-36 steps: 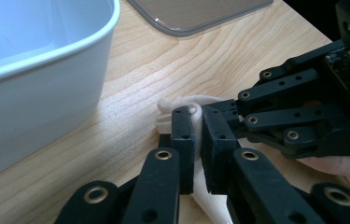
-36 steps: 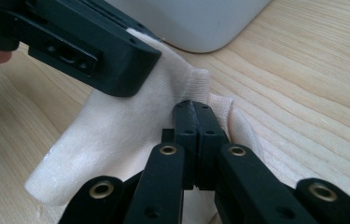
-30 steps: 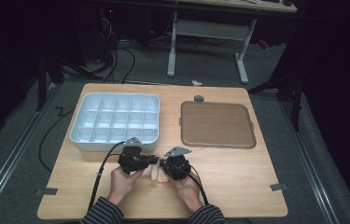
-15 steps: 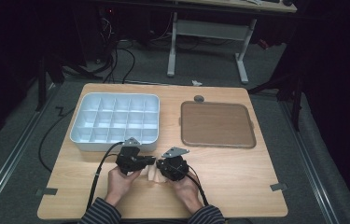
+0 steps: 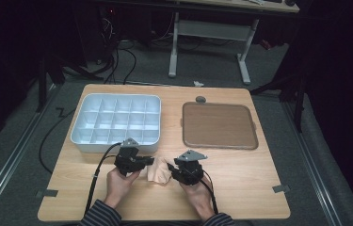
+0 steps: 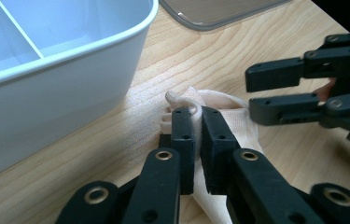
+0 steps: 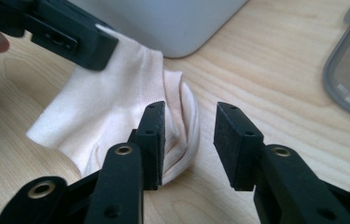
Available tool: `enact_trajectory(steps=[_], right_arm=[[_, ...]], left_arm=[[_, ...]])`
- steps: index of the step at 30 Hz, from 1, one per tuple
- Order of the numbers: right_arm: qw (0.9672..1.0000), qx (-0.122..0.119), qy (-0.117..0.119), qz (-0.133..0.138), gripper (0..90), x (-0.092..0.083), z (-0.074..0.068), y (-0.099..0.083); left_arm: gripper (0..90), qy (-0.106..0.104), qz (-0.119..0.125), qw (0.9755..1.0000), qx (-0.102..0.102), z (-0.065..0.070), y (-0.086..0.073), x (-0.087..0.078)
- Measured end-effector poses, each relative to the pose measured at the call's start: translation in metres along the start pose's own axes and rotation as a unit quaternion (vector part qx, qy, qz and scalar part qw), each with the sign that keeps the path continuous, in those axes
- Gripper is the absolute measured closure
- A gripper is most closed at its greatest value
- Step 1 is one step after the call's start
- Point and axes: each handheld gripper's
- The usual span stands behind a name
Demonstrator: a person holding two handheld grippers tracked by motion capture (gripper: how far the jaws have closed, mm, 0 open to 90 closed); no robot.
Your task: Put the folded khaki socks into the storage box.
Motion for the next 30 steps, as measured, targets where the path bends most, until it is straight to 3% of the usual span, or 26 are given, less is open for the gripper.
enact_trajectory(steps=[4, 7, 13, 16, 30], right_arm=[[0.9997, 0.01, 0.009, -0.019, 61.5, 0.01, -0.002, -0.004], [0.9993, 0.003, 0.013, -0.034, 67.9, 0.018, -0.005, -0.007], [0.9993, -0.017, 0.016, -0.028, 75.8, 0.017, -0.007, -0.008], [0.9993, -0.021, 0.013, -0.028, 76.4, 0.017, -0.009, -0.008], [0.9988, -0.037, 0.011, -0.031, 76.5, 0.019, -0.013, -0.003]], left_arm=[[85.1, 0.002, -0.004, 1.0, 0.0, 0.0, 0.001, 0.0], [85.0, 0.002, -0.002, 1.0, -0.002, 0.002, 0.001, 0.001], [84.9, 0.004, -0.013, 0.9999, 0.009, 0.007, 0.007, -0.003], [84.8, -0.001, -0.014, 0.9998, 0.016, 0.011, 0.012, 0.001], [84.4, -0.015, -0.016, 0.9997, 0.012, 0.012, 0.02, 0.012]])
Point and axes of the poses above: each handheld gripper's, and its own axes: x roughly forward along the jaws, y roughly out of its top, z roughly to its right, and after that the axes turned 14 degrees about -y, right-handed
